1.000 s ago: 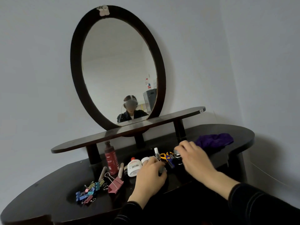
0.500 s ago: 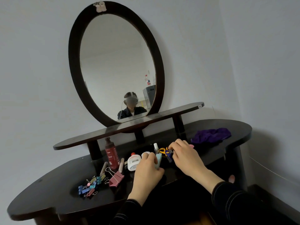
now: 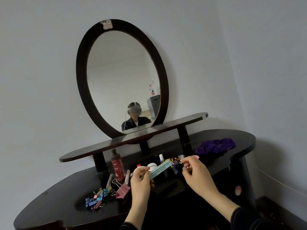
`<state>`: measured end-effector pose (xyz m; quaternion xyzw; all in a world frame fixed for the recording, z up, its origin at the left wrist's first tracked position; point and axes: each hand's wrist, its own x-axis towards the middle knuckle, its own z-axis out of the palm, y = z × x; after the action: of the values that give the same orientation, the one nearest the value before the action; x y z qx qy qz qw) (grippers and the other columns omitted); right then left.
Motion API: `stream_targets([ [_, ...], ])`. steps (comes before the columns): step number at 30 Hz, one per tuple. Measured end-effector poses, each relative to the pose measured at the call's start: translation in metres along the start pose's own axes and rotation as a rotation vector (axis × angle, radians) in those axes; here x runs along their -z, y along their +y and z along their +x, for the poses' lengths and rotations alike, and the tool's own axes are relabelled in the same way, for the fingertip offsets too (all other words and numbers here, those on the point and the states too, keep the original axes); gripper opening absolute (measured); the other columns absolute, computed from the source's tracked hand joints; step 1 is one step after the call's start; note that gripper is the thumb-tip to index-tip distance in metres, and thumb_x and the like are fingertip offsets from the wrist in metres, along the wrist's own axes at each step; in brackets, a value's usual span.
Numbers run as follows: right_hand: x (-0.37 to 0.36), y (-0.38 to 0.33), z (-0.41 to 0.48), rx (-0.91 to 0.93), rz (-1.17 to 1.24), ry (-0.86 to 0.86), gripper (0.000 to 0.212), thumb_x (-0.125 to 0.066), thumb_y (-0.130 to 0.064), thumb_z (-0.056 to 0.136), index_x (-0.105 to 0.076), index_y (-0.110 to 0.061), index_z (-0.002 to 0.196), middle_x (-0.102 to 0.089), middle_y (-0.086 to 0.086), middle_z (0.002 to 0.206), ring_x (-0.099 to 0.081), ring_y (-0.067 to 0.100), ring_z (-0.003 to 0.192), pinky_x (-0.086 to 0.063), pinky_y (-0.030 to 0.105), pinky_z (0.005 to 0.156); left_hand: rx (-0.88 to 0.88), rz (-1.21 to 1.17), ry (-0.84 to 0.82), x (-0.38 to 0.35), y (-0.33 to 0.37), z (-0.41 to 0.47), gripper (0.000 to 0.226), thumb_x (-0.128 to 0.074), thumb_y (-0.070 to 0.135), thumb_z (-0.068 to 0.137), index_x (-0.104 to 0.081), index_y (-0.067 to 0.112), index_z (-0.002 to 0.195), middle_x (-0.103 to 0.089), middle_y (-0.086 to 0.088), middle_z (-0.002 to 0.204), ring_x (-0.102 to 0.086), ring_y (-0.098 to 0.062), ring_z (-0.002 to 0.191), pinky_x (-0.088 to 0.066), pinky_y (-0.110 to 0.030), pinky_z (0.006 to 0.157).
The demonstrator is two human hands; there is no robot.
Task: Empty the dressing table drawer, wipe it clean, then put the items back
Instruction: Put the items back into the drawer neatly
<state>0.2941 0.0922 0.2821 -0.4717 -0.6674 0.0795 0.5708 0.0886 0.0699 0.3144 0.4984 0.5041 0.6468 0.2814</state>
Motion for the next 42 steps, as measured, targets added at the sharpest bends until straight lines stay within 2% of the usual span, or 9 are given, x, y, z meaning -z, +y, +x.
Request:
stream_targets([
  [4, -0.01, -0.026, -0.005, -0.205, 0.324, 0.003, 0.018, -0.066, -0.014, 0.093, -0.063, -0.032, 0.094, -0.068, -0.007, 0.08, -0.064, 0.006, 0.069, -0.052, 0.017, 0.064, 0.005, -0.051, -0.038, 0.0, -0.003, -0.004, 0.012, -0.061, 0.006, 0.096, -0.072, 0.011, 0.095, -0.067, -0.015, 0.104, -0.066, -0.026, 0.07, -0.056, -0.03, 0.062],
  [6, -0.015, -0.042, -0.006, -0.298, 0.438, -0.057, 0.016, -0.069, -0.026, 0.093, -0.059, -0.031, 0.104, -0.068, -0.001, 0.088, -0.067, 0.01, 0.068, -0.055, 0.027, 0.058, 0.012, -0.088, -0.038, -0.001, -0.001, -0.01, 0.012, -0.061, 0.006, 0.097, -0.072, 0.01, 0.094, -0.069, -0.016, 0.1, -0.068, -0.027, 0.074, -0.057, -0.033, 0.065],
  [9, -0.021, -0.059, -0.006, -0.392, 0.622, -0.141, 0.04, -0.074, -0.035, 0.09, -0.05, -0.026, 0.121, -0.068, 0.003, 0.099, -0.07, 0.013, 0.066, -0.054, 0.025, 0.05, 0.017, -0.114, -0.031, 0.001, 0.002, -0.022, 0.013, -0.062, 0.011, 0.097, -0.075, 0.014, 0.093, -0.073, -0.005, 0.09, -0.071, -0.023, 0.074, -0.059, -0.033, 0.066],
  [16, -0.007, -0.057, -0.008, -0.411, 0.788, -0.293, 0.015, -0.07, -0.025, 0.095, -0.075, -0.012, 0.098, -0.076, 0.01, 0.093, -0.074, 0.018, 0.08, -0.058, 0.031, 0.061, -0.01, -0.127, -0.166, 0.007, 0.011, -0.049, 0.016, -0.065, 0.003, 0.092, -0.077, 0.013, 0.088, -0.075, -0.008, 0.088, -0.072, -0.024, 0.077, -0.057, -0.028, 0.067],
  [21, 0.008, -0.044, -0.022, -0.554, 0.946, -0.364, 0.022, -0.067, -0.024, 0.096, -0.07, -0.003, 0.104, -0.071, 0.025, 0.101, -0.064, 0.026, 0.061, -0.044, 0.027, 0.044, 0.133, -0.303, -0.202, 0.015, 0.01, -0.063, 0.02, -0.053, -0.01, 0.088, -0.068, 0.003, 0.085, -0.066, -0.014, 0.085, -0.066, -0.023, 0.074, -0.056, -0.035, 0.063],
  [29, 0.03, -0.032, -0.058, -0.545, 0.931, -0.394, 0.028, -0.049, -0.019, 0.096, -0.067, -0.003, 0.111, -0.069, 0.018, 0.082, -0.05, 0.018, 0.054, -0.037, 0.026, 0.044, -0.03, -0.107, -0.376, 0.026, 0.006, -0.112, 0.026, -0.058, -0.006, 0.074, -0.07, 0.008, 0.092, -0.066, -0.02, 0.097, -0.066, -0.023, 0.072, -0.055, -0.03, 0.064],
  [35, 0.027, -0.014, -0.112, -0.562, 0.7, -0.515, 0.033, -0.036, -0.013, 0.1, -0.066, -0.001, 0.105, -0.063, 0.011, 0.069, -0.043, 0.016, 0.053, -0.03, 0.027, 0.046, 0.227, -0.064, -0.553, 0.029, -0.037, -0.157, 0.036, -0.059, -0.004, 0.055, -0.061, 0.014, 0.087, -0.057, -0.014, 0.085, -0.055, -0.022, 0.067, -0.043, -0.028, 0.055],
  [39, 0.016, 0.013, -0.15, -0.613, 0.627, -0.505, 0.041, -0.025, -0.015, 0.103, -0.064, -0.001, 0.103, -0.055, 0.006, 0.061, -0.043, 0.016, 0.056, -0.033, 0.028, 0.052, 0.516, -0.099, -0.531, 0.029, -0.089, -0.174, 0.063, -0.052, -0.007, 0.06, -0.054, 0.018, 0.118, -0.05, -0.016, 0.115, -0.049, -0.027, 0.07, -0.041, -0.029, 0.051],
  [42, 0.003, 0.041, -0.175, -0.656, 0.552, -0.486, 0.045, -0.023, -0.016, 0.103, -0.067, -0.004, 0.103, -0.052, 0.005, 0.058, -0.049, 0.015, 0.06, -0.043, 0.031, 0.069, 0.694, -0.066, -0.512, 0.028, -0.131, -0.179, 0.076, -0.041, -0.022, 0.075, -0.046, 0.023, 0.136, -0.046, -0.018, 0.128, -0.058, -0.028, 0.075, -0.043, -0.028, 0.052],
])
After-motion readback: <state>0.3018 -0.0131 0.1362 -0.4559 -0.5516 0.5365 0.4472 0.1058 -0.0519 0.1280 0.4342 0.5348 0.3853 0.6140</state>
